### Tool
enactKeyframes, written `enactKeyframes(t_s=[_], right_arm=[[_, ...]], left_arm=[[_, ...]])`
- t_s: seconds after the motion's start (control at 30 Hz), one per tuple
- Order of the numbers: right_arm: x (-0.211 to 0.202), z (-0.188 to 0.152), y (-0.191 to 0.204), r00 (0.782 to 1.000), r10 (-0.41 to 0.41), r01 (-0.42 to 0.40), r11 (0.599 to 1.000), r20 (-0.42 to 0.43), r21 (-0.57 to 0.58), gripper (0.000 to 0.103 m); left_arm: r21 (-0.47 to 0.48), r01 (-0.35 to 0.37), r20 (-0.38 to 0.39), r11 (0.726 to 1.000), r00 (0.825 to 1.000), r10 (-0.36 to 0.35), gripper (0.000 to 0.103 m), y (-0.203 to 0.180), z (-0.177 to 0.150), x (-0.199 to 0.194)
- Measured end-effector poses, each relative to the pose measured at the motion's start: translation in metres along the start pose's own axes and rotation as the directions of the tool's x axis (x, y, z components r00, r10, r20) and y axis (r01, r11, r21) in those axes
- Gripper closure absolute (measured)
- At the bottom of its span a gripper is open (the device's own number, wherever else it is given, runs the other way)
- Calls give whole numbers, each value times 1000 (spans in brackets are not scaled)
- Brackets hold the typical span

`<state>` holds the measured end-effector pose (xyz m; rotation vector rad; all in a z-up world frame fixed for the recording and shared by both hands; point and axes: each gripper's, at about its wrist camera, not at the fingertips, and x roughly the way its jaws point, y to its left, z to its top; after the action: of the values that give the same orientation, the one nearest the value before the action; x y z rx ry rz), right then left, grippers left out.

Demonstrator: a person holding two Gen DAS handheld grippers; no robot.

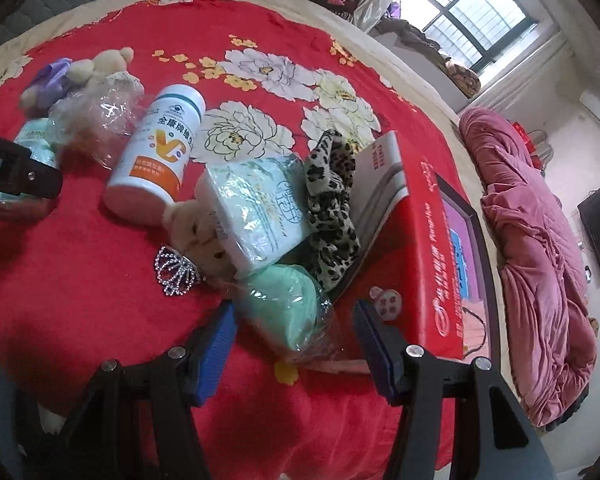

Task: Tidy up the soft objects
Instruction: 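Grasp the light-blue tissue pack with the left tool while the right tool grasps the green sponge bag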

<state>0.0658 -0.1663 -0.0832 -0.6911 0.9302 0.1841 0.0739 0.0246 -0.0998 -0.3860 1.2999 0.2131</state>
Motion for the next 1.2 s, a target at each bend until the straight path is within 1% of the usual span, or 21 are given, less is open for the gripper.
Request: enactKeyframes(t_s=[0.17,0.23,0.3,0.4,0.47,0.53,0.57,0.63,0.7,0.77,0.8,0.93,1.07,1.2], right_arm=[[13,4,5,999,16,-16,1000,-28,-9,44],[15,4,4,999,35,-35,999,-29,9,47],[15,4,0,998,55,-54,998,-23,37,56],[10,2,-6,996,92,-91,994,-14,65,58],[5,1,-13,991,133,-131,986,-9,106,59],[0,-1,-21,984,180,-178,972,2,156,60],[-3,-2,-25,979,203,-201,963,8,178,60],[-11,-4,-34,970,243,-243,944,29,225,60],[-18,-5,-44,955,293,-297,916,54,269,59],[-23,-6,-52,942,327,-332,890,70,311,59],[-25,-7,-56,931,355,-361,872,79,331,60],[-32,-10,-63,908,404,-416,831,113,370,60],[-41,-11,-65,898,421,-438,816,132,378,60],[-47,-11,-70,882,443,-468,788,158,401,60]], left_arm=[[-11,-25,-9,1000,1000,25,27,-3,7,9],[-18,-35,-8,999,999,35,27,-3,8,12],[-19,-43,-6,999,999,42,27,-2,9,13],[-25,-35,-2,999,999,35,27,-1,9,13],[-32,-23,-1,999,1000,23,27,1,8,12],[-39,-10,-4,999,1000,10,28,4,8,11],[-42,-9,-4,999,1000,9,33,6,7,10],[-52,3,-4,999,1000,-3,38,12,5,7],[-61,25,-8,998,1000,-26,43,18,4,5],[-67,46,-10,997,999,-46,46,22,2,3],[-70,55,-12,996,998,-56,46,25,0,2],[-73,93,-15,993,995,-95,46,31,-8,-8],[-59,115,1,992,993,-115,46,33,-17,-25],[-19,137,47,990,990,-136,46,26,-24,-46]])
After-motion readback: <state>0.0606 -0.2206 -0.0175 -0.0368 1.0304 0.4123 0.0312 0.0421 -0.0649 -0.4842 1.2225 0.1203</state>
